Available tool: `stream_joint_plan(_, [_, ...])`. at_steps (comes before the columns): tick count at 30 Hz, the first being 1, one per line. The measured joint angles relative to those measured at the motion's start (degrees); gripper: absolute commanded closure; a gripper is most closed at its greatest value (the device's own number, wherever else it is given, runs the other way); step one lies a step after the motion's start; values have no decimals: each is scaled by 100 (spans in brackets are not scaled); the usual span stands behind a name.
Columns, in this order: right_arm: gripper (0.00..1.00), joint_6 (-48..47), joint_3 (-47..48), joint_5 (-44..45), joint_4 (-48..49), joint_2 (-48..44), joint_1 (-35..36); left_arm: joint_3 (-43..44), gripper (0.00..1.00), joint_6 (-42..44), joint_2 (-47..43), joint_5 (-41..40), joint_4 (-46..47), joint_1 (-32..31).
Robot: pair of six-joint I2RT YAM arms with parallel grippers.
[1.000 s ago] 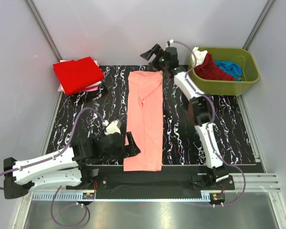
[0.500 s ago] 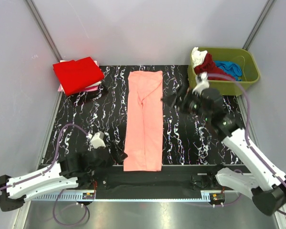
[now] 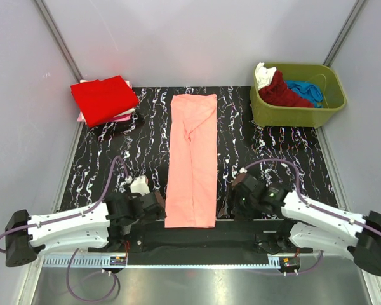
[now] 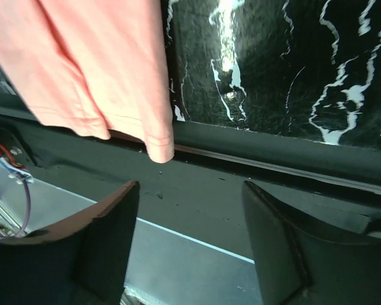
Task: Fold and stack the t-shirts
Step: Fold the tshirt
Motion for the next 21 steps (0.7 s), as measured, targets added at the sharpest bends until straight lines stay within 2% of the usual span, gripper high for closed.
stream_joint_plan(6, [36, 413, -70, -186, 802, 1088, 417, -122, 26, -92, -17, 59, 297, -46])
stream_joint_plan(12, [45, 501, 13, -271, 1366, 1919, 455, -531, 27, -210, -302, 177, 476, -61])
stream_joint_plan(13, [50, 498, 46, -271, 1408, 2022, 455, -597, 27, -234, -358, 197, 492, -61])
stream_joint_plan(14, [61, 492, 96, -271, 1429, 2138, 457, -640, 28, -249, -396, 212, 503, -61])
stream_joint_plan(17, [77, 479, 219, -271, 1467, 2350, 468, -752, 29, -289, -442, 258, 634, -66])
stream_joint_plan(19, [84, 481, 269, -269, 1473, 2393, 474, -828, 30, -293, -402, 299, 809, -72])
stream_joint_plan(21, [96, 476, 275, -267, 1506, 2393, 483, -898, 32, -310, -297, 330, 968, -114])
